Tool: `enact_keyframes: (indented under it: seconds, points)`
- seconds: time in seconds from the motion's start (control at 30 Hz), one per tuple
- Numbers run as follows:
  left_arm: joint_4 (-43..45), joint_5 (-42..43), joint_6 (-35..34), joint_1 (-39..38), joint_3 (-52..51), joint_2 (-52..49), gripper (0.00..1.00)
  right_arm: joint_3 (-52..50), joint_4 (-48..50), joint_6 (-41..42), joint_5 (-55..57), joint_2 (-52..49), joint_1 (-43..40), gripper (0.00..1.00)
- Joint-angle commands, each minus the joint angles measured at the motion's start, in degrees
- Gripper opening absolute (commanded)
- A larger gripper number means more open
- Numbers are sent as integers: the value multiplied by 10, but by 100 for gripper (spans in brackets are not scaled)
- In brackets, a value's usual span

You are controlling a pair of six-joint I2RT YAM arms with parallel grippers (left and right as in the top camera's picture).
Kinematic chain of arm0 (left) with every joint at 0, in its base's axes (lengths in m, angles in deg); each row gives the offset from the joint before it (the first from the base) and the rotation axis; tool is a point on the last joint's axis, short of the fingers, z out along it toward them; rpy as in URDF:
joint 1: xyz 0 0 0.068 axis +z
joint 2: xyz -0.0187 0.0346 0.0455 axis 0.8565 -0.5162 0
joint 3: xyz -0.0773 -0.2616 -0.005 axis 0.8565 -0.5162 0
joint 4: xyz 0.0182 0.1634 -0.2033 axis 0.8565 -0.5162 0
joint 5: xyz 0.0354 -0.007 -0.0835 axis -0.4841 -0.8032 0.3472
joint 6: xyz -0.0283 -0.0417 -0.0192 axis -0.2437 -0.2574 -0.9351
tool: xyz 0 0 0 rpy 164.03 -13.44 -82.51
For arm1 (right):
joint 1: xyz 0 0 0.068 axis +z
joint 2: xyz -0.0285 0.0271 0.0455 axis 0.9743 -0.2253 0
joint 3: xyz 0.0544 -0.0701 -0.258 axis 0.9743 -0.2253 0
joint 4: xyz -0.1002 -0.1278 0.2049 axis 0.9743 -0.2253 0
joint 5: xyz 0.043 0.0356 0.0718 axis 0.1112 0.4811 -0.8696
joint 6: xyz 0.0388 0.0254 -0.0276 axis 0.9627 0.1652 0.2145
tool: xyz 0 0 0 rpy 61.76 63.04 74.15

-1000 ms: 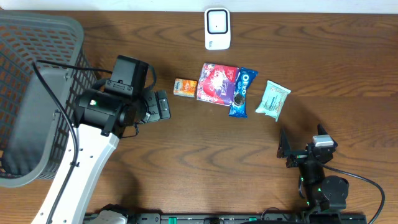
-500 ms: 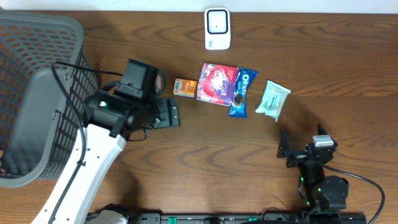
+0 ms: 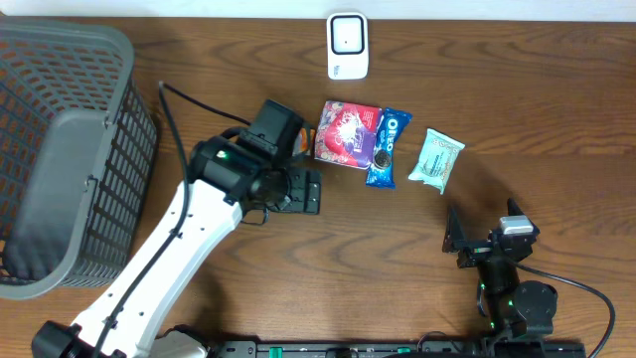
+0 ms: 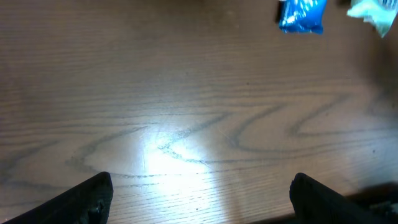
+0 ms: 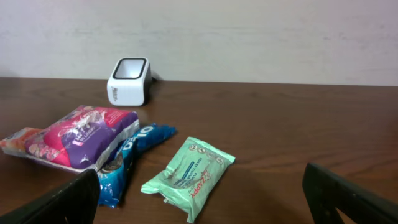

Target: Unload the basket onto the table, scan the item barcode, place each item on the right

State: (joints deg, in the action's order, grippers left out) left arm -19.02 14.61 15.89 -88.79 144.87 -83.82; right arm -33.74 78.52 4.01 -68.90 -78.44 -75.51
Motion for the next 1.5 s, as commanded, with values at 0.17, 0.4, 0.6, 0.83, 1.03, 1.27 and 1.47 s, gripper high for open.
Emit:
enact_keyframes:
  seconds: [0.17, 0.4, 0.6, 0.83, 1.03, 1.27, 1.47]
  points:
    - [7, 3, 17, -33, -4, -12, 91, -1, -2, 8, 0, 3, 4, 99]
    - [11, 3, 18, -38, -4, -12, 91, -1, -2, 8, 1, 3, 5, 99]
    - [18, 2, 18, -39, -4, -12, 91, -1, -2, 8, 1, 3, 4, 99]
    - [18, 2, 18, -39, -4, -12, 91, -1, -2, 8, 1, 3, 5, 99]
    - [18, 2, 18, -39, -4, -12, 91, -1, -2, 8, 1, 3, 4, 99]
    - [20, 2, 18, -38, -4, -12, 91, -1, -2, 8, 1, 3, 5, 99]
    - [25, 2, 18, -38, -4, -12, 91, -1, -2, 8, 1, 3, 4, 99]
